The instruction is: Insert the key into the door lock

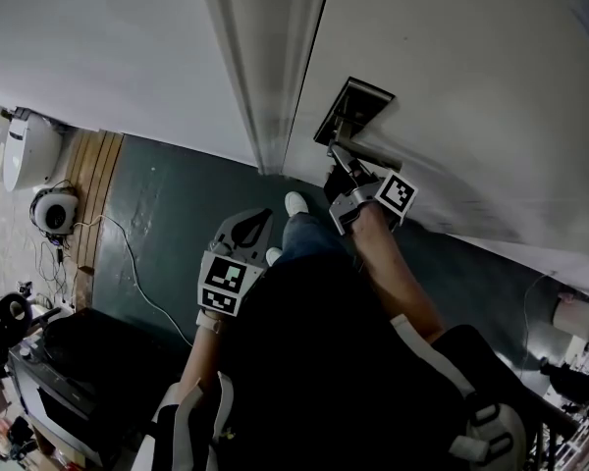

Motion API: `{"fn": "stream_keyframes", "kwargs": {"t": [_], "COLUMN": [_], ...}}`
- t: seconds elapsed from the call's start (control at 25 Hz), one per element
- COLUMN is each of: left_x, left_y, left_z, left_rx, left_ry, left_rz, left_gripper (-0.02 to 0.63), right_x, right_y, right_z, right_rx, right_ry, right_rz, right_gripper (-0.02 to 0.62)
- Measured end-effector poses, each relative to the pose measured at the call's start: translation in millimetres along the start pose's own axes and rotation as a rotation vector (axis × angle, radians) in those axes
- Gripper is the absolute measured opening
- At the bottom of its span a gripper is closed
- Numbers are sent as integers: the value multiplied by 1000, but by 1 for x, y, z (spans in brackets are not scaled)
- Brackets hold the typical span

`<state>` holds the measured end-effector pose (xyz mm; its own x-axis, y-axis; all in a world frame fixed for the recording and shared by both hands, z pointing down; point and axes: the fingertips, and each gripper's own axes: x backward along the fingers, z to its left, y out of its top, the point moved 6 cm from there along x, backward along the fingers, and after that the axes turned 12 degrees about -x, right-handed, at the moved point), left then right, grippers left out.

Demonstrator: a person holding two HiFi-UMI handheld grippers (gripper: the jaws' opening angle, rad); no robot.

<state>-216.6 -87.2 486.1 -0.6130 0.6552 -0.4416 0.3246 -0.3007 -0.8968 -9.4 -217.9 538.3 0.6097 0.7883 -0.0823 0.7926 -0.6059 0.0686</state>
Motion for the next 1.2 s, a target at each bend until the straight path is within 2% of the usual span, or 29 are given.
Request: {"fn": "stream_keyframes", "kwargs": {"t": [0.36, 0.6, 0.72, 0.84, 1.08, 1.2], "left_x": [5, 11, 12, 11, 12, 15], "left_y": [0, 6, 12, 19, 33, 39], "left_z": [-5, -11, -14, -16, -22, -24], "left_rx": [4, -5, -14, -27, -72, -73], "left_ry": [7, -8, -23, -39, -65, -76], "left_rz": [-20, -53, -76, -103, -148, -169], "left_gripper": [9, 9, 9, 9, 9, 9], "right_x": [17, 47, 63, 79, 112, 124], "right_y": [-16, -30, -36, -39, -50, -55], "right_z": [4, 26, 40, 55, 85, 98], "right_rx": [62, 258, 331, 465, 844, 997], "right_ry": [-10, -27, -6, -15, -83, -113], "right_rz": [43, 68, 63, 61, 61, 64], "right_gripper": [71, 75, 44, 32, 23, 23]}}
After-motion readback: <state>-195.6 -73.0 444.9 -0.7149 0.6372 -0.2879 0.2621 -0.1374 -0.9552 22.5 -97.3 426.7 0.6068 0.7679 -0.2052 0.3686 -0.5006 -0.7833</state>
